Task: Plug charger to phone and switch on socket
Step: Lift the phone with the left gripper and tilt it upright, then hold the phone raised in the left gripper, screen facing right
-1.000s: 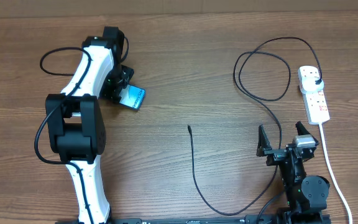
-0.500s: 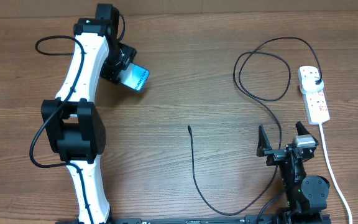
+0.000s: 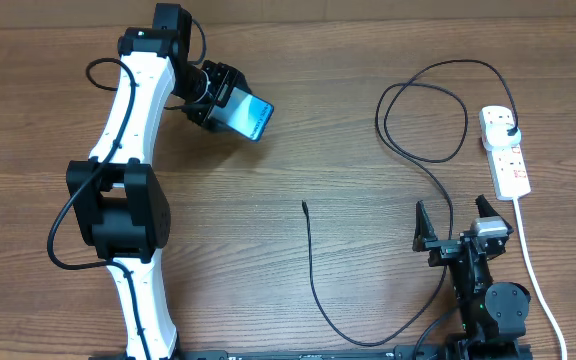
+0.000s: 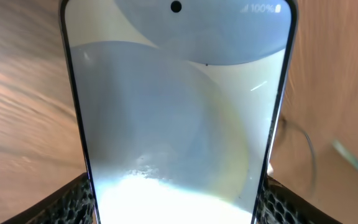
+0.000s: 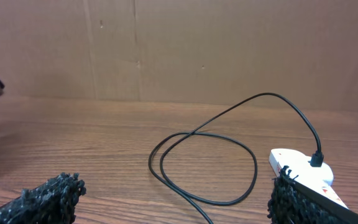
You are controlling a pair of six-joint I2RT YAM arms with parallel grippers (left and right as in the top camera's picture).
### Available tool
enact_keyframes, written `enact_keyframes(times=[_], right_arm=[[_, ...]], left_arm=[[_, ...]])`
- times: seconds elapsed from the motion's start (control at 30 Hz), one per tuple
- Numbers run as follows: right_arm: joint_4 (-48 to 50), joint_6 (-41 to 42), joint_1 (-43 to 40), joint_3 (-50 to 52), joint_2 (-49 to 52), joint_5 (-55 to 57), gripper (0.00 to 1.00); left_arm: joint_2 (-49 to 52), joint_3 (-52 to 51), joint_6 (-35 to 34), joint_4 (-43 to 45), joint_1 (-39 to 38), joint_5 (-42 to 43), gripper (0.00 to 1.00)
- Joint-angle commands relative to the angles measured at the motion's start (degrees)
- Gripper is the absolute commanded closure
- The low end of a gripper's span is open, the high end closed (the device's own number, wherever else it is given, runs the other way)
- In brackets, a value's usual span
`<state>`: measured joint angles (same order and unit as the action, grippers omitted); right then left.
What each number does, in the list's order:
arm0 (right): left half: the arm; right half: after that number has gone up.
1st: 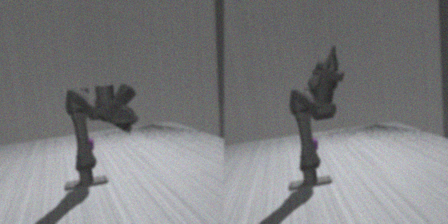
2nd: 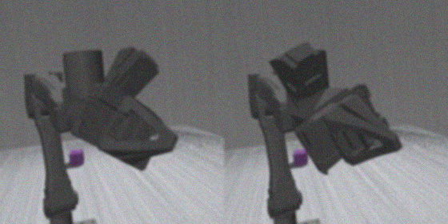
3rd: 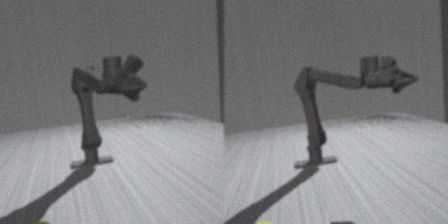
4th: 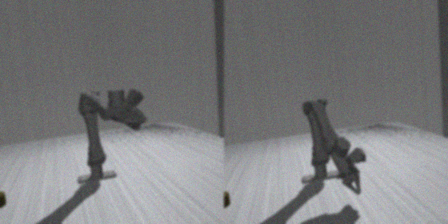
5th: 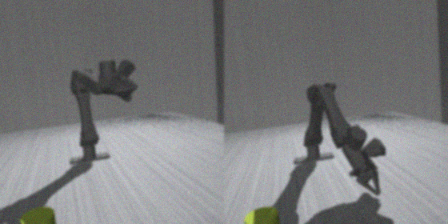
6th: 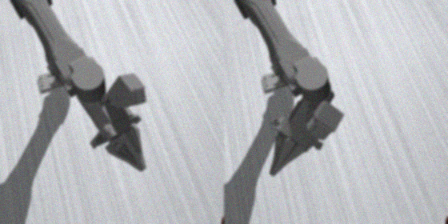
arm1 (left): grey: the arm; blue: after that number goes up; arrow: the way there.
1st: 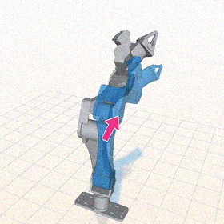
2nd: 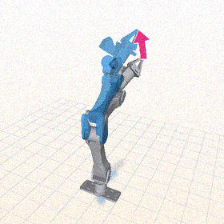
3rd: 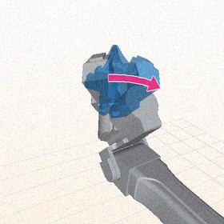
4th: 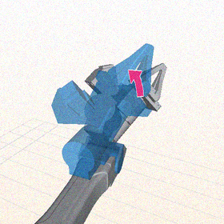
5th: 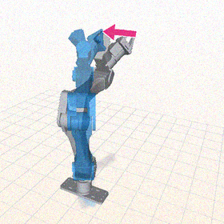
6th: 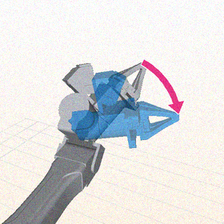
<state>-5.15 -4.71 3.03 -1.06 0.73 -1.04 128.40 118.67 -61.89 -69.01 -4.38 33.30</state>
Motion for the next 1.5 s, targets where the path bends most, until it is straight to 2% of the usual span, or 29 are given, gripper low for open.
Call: enact_keyframes(times=[0.0, 0.33, 0.77, 1.47], right_arm=[[0.3, 0.2, -0.2, 0.6, -0.6, 0.5, 0.00], [0.3, 0.2, -0.2, 0.6, -0.6, 0.5, 0.00], [0.3, 0.2, -0.2, 0.6, -0.6, 0.5, 0.00], [0.3, 0.2, -0.2, 0.6, -0.6, 0.5, 0.00]], left_arm=[[0.1, 1.9, 1.5, 0.2, 0.2, 14.4, 0.96], [0.1, 1.9, 1.5, -0.2, 0.2, 28.8, 0.96], [0.1, 1.9, 1.5, -0.2, 0.2, 37.3, 0.96], [0.1, 1.9, 1.5, -0.2, 0.2, 38.3, 0.96]])
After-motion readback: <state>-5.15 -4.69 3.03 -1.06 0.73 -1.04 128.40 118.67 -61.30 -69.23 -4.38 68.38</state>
